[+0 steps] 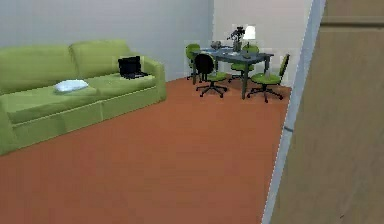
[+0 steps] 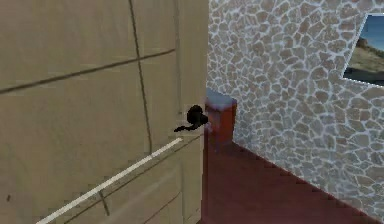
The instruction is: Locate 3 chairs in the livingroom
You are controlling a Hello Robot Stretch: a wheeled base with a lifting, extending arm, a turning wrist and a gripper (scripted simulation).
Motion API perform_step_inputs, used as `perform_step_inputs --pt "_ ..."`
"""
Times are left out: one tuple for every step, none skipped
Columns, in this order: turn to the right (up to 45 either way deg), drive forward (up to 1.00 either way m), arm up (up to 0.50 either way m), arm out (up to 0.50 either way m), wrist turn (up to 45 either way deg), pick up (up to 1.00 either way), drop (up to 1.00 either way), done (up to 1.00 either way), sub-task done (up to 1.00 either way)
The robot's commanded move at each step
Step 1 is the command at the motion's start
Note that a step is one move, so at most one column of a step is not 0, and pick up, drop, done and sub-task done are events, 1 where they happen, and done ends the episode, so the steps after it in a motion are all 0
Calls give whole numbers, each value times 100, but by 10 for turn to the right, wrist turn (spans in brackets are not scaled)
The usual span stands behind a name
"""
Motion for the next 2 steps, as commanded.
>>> perform_step_inputs --pt "-420 0 0 0 0 0 0 0 0" --pt "0 45 0 0 0 0 0 0 0"
